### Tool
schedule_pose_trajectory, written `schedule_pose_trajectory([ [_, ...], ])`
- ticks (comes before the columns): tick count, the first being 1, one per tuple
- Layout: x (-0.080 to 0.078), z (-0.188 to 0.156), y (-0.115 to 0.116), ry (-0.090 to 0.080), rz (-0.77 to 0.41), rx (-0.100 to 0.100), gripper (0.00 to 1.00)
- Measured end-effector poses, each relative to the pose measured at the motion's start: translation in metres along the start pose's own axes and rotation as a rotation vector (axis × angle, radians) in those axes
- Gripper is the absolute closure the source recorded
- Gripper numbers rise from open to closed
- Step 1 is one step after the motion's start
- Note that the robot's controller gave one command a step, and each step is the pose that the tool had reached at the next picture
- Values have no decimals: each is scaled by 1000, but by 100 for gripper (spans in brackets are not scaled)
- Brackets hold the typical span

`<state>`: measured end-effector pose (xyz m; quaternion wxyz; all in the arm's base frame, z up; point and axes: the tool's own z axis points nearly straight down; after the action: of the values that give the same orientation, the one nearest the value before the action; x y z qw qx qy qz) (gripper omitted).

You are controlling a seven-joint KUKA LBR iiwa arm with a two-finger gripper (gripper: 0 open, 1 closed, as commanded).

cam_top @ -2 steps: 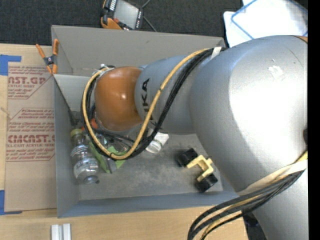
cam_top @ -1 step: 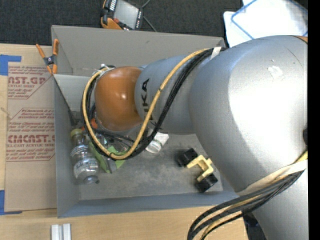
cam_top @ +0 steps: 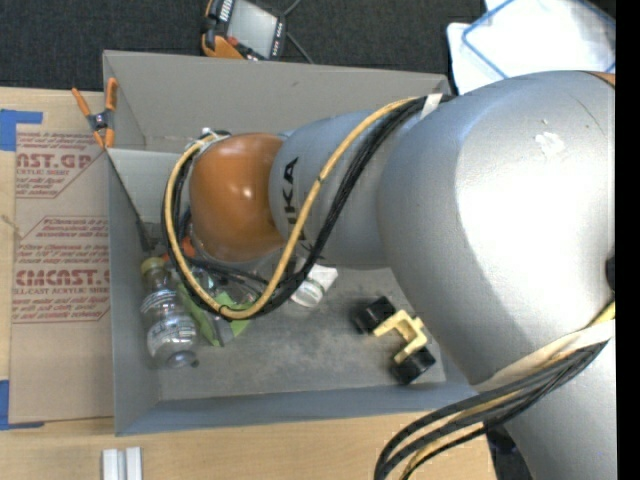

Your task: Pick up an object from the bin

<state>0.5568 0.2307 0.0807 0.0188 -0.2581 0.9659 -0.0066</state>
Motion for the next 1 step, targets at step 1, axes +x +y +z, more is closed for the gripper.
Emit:
schedule_pose_trajectory([
  [1,-2,0,0,-11,-1,1,0],
])
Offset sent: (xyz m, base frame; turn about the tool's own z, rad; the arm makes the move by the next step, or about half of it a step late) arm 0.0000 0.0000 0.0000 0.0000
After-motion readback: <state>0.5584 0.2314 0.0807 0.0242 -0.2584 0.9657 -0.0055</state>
